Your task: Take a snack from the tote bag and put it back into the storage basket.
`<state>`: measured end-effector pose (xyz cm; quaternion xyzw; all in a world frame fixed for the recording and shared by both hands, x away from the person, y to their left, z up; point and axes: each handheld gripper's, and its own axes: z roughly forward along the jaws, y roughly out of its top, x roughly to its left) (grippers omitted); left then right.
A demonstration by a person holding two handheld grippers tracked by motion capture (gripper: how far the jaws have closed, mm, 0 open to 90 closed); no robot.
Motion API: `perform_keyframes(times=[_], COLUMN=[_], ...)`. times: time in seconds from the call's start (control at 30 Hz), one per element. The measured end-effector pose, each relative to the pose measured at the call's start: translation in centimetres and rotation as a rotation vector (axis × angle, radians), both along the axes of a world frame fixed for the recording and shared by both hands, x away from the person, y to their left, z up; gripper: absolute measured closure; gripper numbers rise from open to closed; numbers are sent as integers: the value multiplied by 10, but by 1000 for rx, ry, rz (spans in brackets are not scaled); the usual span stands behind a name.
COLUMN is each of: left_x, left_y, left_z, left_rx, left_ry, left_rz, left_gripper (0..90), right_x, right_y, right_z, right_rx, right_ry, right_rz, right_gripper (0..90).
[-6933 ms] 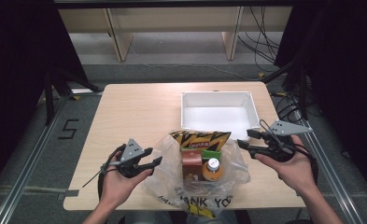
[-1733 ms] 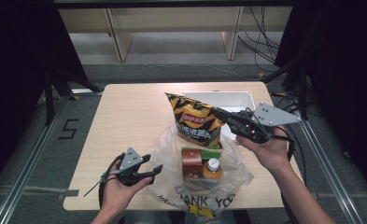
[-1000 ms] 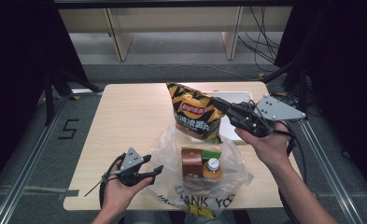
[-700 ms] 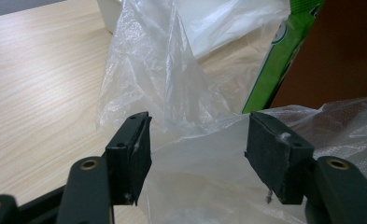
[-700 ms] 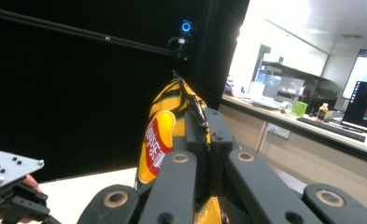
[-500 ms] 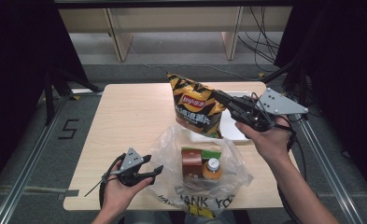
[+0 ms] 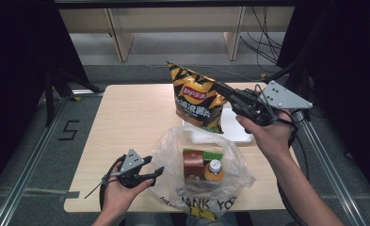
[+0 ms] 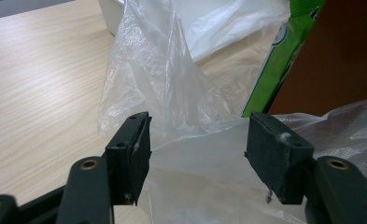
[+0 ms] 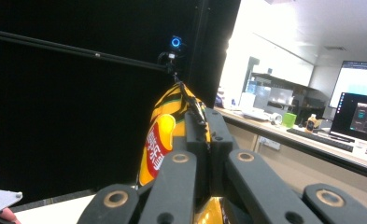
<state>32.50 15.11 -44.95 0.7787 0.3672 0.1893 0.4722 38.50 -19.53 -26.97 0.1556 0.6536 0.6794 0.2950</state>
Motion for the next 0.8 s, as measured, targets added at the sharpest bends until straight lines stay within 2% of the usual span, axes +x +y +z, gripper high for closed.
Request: perform_keyframes(times=[0.13, 0.3, 0.33, 0.37, 0.4, 0.43, 0.5, 0.53, 0.57, 0.6, 0.7, 0.8], left_x=[0, 0, -1, -1, 0, 0, 0, 1, 1, 0, -1, -1], left_y=[0, 0, 0, 1, 2, 2, 2, 3, 3, 2, 3, 4], left_z=[-1, 0, 0, 0, 0, 0, 0, 0, 0, 0, 0, 1], left_rx=[-11, -5, -9, -6, 0, -9, -8, -2, -3, -11, -15, -8], left_ry=[8, 4, 8, 6, -6, -4, -4, -11, -10, -1, 1, -1], left_rz=[0, 4, 4, 5, -9, -5, -4, -8, -6, 4, 6, 9], left_gripper=[396, 396, 396, 396, 396, 396, 396, 395, 396, 395, 395, 395], right_x=[2, 5, 4, 6, 5, 7, 7, 10, 10, 13, 17, 22], right_y=[-1, -5, -4, -6, -7, -8, -10, -11, -12, -14, -17, -20], right_z=[0, 4, 4, 6, 6, 7, 8, 8, 7, 8, 7, 7], right_rx=[-7, -2, 16, 8, 6, 10, 14, 15, 22, 15, 15, 11], right_ry=[8, -19, -3, -30, -12, -23, 6, -5, 13, -5, 25, 12], right_rz=[3, -29, -37, -42, -50, -56, -62, -62, -68, -76, -87, -116], right_gripper=[900, 900, 900, 900, 900, 900, 900, 900, 900, 900, 900, 900])
